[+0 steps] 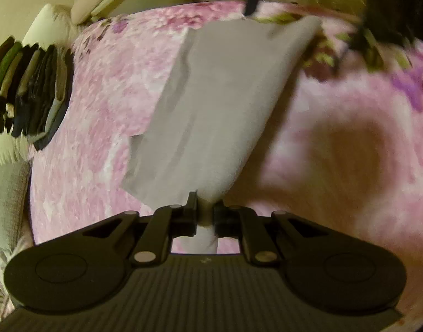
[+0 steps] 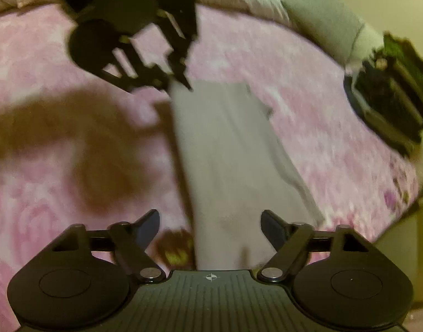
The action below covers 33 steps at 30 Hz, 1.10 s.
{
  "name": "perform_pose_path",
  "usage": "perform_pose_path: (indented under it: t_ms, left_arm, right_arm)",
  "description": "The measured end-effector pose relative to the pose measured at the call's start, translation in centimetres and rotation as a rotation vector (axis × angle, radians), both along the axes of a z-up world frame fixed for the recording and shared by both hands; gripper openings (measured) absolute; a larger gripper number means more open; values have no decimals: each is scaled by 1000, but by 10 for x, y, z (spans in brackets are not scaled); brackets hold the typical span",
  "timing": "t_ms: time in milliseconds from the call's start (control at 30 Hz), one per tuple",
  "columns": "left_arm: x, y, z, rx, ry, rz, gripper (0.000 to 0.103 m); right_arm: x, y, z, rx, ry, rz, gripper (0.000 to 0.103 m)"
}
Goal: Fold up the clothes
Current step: 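Grasp the folded grey top's end with both grippers, then lift the folded grey top with both grippers toward the clothes stack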
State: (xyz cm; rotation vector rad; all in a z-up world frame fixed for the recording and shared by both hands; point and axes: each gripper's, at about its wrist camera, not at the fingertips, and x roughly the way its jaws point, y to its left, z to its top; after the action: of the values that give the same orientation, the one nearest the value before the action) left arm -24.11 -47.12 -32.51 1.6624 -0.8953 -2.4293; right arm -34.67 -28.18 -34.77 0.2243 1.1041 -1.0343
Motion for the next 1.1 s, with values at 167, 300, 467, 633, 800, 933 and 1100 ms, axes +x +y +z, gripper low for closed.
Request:
perform_pose_path:
  t_ms: [167, 300, 467, 633, 800, 933, 1100]
  left_arm:
    - [-4, -13, 16, 82, 22, 71, 8]
    - [-4, -14, 23, 91, 22, 82, 8]
    - [-4, -3, 31, 90, 3, 77, 8]
    - [1, 15, 57, 107, -12, 102, 8]
    - [5, 34, 92, 119, -36, 125, 8]
    - [14, 48, 128, 142, -3, 179, 8]
    - [31, 70, 168, 168, 59, 208, 8]
  right_arm:
    - [21, -11, -25, -63, 115, 54, 45]
    - [12, -15, -40, -67, 231, 56, 17]
    - [-6, -10, -17, -47, 241, 62, 0]
    - [-15, -6, 23, 19, 225, 98, 0]
    - [-14, 9, 69, 78, 221, 171, 0]
    - [-12, 26, 110, 76, 233, 224, 0]
    - [-8, 52, 156, 38, 258, 264, 0]
